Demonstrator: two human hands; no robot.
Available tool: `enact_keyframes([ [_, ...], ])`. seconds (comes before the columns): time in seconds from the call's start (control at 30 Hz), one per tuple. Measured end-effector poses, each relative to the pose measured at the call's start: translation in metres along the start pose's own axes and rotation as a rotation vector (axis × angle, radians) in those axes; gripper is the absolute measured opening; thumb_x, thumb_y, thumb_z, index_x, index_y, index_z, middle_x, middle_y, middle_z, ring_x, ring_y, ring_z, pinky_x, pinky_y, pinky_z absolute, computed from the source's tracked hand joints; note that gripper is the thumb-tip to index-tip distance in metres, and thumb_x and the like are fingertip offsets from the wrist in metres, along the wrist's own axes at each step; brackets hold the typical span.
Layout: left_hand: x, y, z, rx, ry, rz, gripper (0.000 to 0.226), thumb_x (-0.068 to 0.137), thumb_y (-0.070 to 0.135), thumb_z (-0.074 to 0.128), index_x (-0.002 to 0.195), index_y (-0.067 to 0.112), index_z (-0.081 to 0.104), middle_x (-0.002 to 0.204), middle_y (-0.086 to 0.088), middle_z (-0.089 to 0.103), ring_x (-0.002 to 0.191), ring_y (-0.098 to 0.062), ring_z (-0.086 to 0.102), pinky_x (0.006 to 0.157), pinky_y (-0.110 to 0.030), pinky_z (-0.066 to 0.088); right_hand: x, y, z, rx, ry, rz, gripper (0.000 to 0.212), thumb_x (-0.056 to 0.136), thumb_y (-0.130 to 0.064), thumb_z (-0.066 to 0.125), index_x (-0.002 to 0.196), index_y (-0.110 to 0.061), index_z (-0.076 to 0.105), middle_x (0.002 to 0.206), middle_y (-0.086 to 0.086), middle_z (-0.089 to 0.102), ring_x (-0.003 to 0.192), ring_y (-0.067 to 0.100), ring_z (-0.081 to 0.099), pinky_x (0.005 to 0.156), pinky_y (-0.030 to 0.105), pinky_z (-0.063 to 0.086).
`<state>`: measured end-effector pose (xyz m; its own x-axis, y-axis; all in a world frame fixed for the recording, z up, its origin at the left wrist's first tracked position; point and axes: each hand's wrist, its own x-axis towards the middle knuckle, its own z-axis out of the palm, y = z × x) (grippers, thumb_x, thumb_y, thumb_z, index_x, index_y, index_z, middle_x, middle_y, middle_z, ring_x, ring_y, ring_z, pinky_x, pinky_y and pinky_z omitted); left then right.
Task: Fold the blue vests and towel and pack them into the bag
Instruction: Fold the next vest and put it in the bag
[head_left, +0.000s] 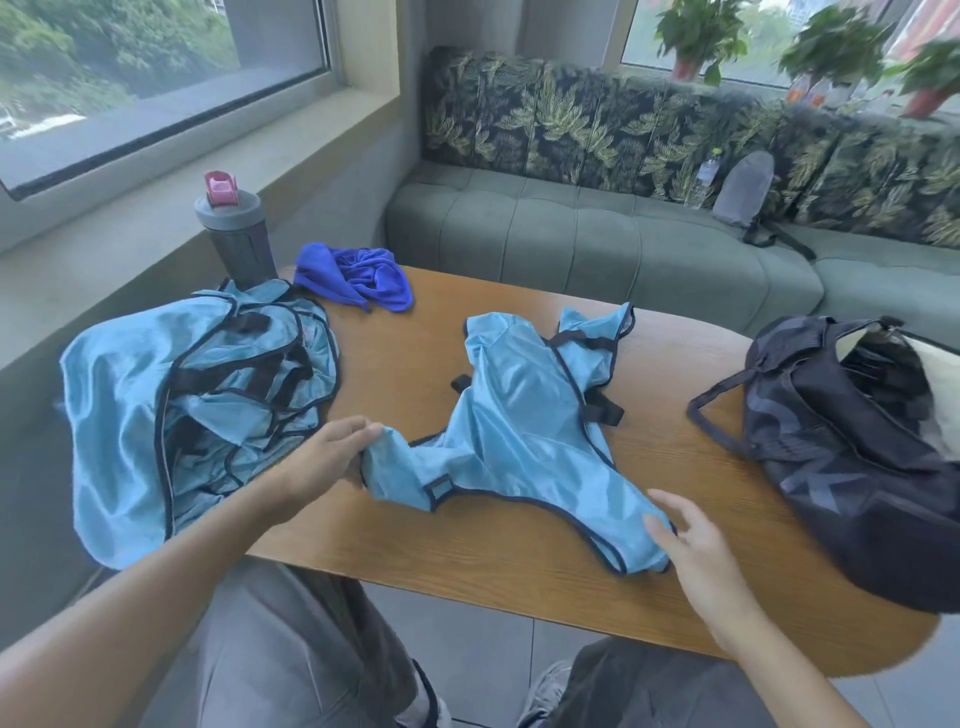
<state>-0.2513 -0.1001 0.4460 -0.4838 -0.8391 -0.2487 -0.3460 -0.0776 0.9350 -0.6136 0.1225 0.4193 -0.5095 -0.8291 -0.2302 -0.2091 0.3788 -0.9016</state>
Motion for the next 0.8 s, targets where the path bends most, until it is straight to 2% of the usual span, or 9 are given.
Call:
enact_keyframes([
  [0.13, -0.015, 0.055, -0.012, -0.33, -0.04, 0.141, 0.035, 0.104, 0.026, 0.049, 0.113, -0.005, 0.06, 0.097, -0.014, 0.07, 0.088, -0.027, 0.068, 0.082, -0.038, 0.057, -0.004, -0.045, -0.021, 0.129, 0.052, -0.027, 0.023, 0.101, -0.024, 0.059, 0.122, -0.033, 0.067, 0.125, -0.005, 0.068, 0.114, 0.01, 0.065, 0.099, 0.037, 0.052],
  [0.23, -0.026, 0.108, -0.028, -0.558, -0.005, 0.335, 0.035, 0.103, 0.021, 0.051, 0.126, -0.005, 0.058, 0.115, -0.017, 0.069, 0.101, -0.027, 0.069, 0.093, -0.041, 0.055, -0.011, -0.112, -0.053, 0.672, -0.046, -0.092, 0.034, 0.099, -0.031, 0.055, 0.129, -0.017, 0.064, 0.116, 0.006, 0.066, 0.103, 0.02, 0.069, 0.085, 0.036, 0.06],
  [0.3, -0.037, 0.136, -0.032, -0.613, 0.082, 0.428, 0.031, 0.102, 0.017, 0.055, 0.127, -0.002, 0.057, 0.114, -0.016, 0.07, 0.098, -0.025, 0.071, 0.085, -0.035, 0.06, -0.024, -0.153, -0.073, 0.86, -0.093, -0.21, 0.041, 0.103, -0.032, 0.048, 0.14, -0.014, 0.054, 0.124, 0.006, 0.067, 0.11, 0.021, 0.069, 0.086, 0.034, 0.06],
  [0.37, -0.046, 0.147, -0.026, -0.556, 0.192, 0.426, 0.044, 0.097, 0.013, 0.065, 0.135, 0.0, 0.048, 0.114, -0.015, 0.07, 0.091, -0.022, 0.072, 0.074, -0.032, 0.061, -0.033, -0.173, -0.078, 0.781, -0.133, -0.296, 0.046, 0.105, -0.023, 0.044, 0.149, -0.011, 0.043, 0.137, 0.007, 0.063, 0.122, 0.025, 0.063, 0.092, 0.038, 0.058],
  [0.43, -0.054, 0.147, -0.019, -0.488, 0.221, 0.421, 0.052, 0.097, 0.009, 0.065, 0.144, 0.012, 0.042, 0.112, -0.015, 0.067, 0.085, -0.021, 0.071, 0.071, -0.032, 0.061, -0.04, -0.178, -0.077, 0.692, -0.127, -0.298, 0.05, 0.104, -0.013, 0.048, 0.154, -0.018, 0.039, 0.132, 0.006, 0.067, 0.117, 0.022, 0.067, 0.083, 0.036, 0.06],
  [0.53, -0.069, 0.143, -0.015, -0.41, 0.213, 0.454, 0.052, 0.099, 0.004, 0.055, 0.143, 0.031, 0.051, 0.082, -0.009, 0.061, 0.07, -0.02, 0.061, 0.07, -0.033, 0.053, -0.057, -0.176, -0.076, 0.609, -0.064, -0.286, 0.048, 0.102, -0.01, 0.053, 0.148, -0.022, 0.046, 0.106, 0.002, 0.075, 0.093, 0.016, 0.073, 0.067, 0.029, 0.06],
  [0.6, -0.083, 0.14, -0.011, -0.383, 0.194, 0.45, 0.044, 0.102, 0.004, 0.044, 0.133, 0.027, 0.065, 0.076, -0.016, 0.062, 0.072, -0.023, 0.057, 0.073, -0.036, 0.047, -0.069, -0.172, -0.076, 0.548, -0.044, -0.292, 0.045, 0.102, -0.012, 0.055, 0.146, -0.023, 0.049, 0.114, 0.006, 0.074, 0.093, 0.017, 0.072, 0.068, 0.032, 0.061],
  [0.7, -0.107, 0.135, 0.001, -0.358, 0.12, 0.407, 0.034, 0.107, 0.011, 0.042, 0.122, 0.014, 0.073, 0.116, -0.034, 0.065, 0.097, -0.032, 0.063, 0.092, -0.043, 0.049, -0.087, -0.162, -0.073, 0.541, -0.038, -0.253, 0.043, 0.104, -0.01, 0.052, 0.145, -0.02, 0.05, 0.125, 0.008, 0.069, 0.103, 0.02, 0.07, 0.081, 0.032, 0.06],
  [0.8, -0.135, 0.138, 0.008, -0.35, 0.052, 0.368, 0.026, 0.103, 0.014, 0.057, 0.125, 0.009, 0.069, 0.125, -0.029, 0.065, 0.105, -0.029, 0.068, 0.096, -0.041, 0.053, -0.11, -0.16, -0.073, 0.521, -0.078, -0.234, 0.043, 0.102, -0.007, 0.055, 0.144, -0.018, 0.052, 0.124, 0.012, 0.071, 0.105, 0.023, 0.071, 0.081, 0.034, 0.061],
])
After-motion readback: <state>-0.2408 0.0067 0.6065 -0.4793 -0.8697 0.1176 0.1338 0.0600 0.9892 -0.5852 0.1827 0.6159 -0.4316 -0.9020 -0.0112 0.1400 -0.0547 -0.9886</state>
